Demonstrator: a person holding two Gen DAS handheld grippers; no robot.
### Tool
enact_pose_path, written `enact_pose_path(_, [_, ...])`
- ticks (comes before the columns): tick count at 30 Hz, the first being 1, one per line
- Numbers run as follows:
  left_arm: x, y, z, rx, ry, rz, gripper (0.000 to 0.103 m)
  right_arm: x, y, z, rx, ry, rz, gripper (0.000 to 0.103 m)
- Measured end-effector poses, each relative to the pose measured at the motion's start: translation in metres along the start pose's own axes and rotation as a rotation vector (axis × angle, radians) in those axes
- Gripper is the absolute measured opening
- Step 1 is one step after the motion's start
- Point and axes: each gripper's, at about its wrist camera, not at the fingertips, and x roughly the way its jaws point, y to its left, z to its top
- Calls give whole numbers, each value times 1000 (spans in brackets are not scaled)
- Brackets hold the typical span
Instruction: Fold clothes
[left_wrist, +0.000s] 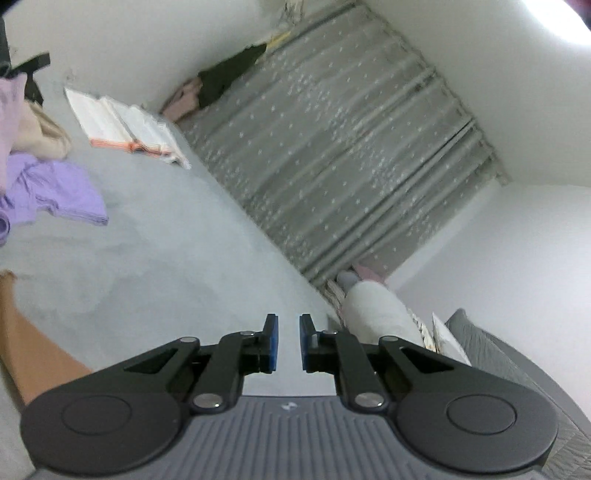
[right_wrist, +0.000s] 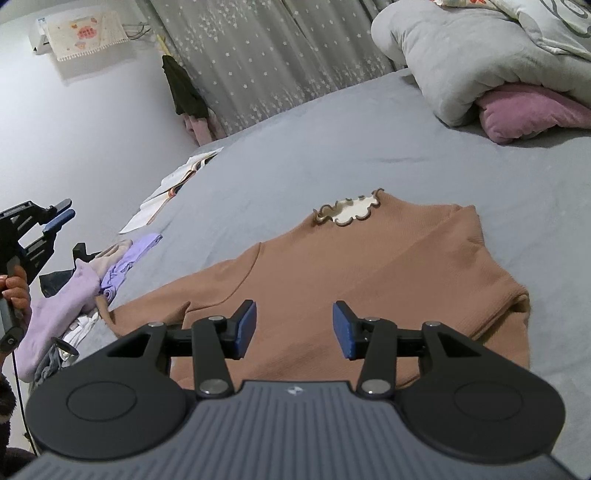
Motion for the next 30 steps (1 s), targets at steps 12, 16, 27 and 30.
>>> enact_pose_path(12, [1,83,-12,-152,34,518,69,2,0,-2,3,13,7,49])
enact_pose_path(16, [2,131,-6,-285,82,719,70,5,0,-3,5,17,4,49])
enact_pose_path(27, [25,172,9,-352,5,874,36,11,0,-6,-2,39,-4,49])
enact_pose_path(30, [18,184,2,-447,-57,846,10,8,-3,-5,6,29,-4,49])
